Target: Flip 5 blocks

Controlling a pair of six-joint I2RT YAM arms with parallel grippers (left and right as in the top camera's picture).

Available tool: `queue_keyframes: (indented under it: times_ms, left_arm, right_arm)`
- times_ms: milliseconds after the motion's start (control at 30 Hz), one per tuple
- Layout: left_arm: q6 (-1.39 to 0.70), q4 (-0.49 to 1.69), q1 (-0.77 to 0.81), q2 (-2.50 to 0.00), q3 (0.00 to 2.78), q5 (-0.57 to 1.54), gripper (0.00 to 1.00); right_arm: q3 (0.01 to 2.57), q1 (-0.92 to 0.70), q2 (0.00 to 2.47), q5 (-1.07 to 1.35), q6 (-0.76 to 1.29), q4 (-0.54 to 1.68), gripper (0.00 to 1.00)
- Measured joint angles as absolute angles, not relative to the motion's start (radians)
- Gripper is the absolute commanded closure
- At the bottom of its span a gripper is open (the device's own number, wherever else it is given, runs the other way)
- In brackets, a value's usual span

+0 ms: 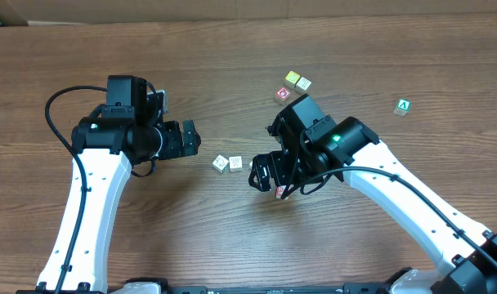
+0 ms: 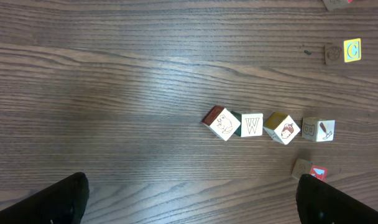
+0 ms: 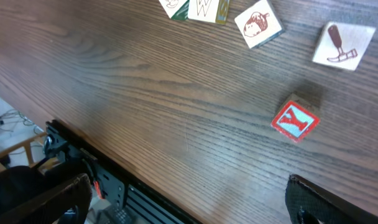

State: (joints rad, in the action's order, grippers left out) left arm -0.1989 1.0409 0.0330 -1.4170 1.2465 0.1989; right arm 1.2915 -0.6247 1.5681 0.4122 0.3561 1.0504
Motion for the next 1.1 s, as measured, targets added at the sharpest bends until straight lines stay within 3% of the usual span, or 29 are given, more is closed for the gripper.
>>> queue_keyframes:
  times_ms: [267,433,600,900,1100]
  left_arm:
    - [-0.199,1.043,0.033,-1.417,1.246,0.199,0.00]
    - [-0.199,1.052,0.033,-1.417,1.246,0.199,0.00]
    - [-0.199,1.052,0.033,-1.417,1.246,0.199,0.00]
    - [-0.199,1.052,0.033,-1.417,1.246,0.199,0.00]
    - [-0.199,1.052,0.033,-1.417,1.246,0.199,0.00]
  right_arm:
    - [1.290,-0.628,1.568,0.414,0.393,1.023,0.00]
    - [1.253,-0.631,1.568,0.297,0.558,1.077,0.00]
    - [1.136,-0.631,1.568,0.208,0.667,1.025,0.14]
    - [0.936,-0.631,1.568,0.207,0.741,0.820,0.14]
    - [0.908,-0.631,1.571,0.222,0.751,0.727,0.19]
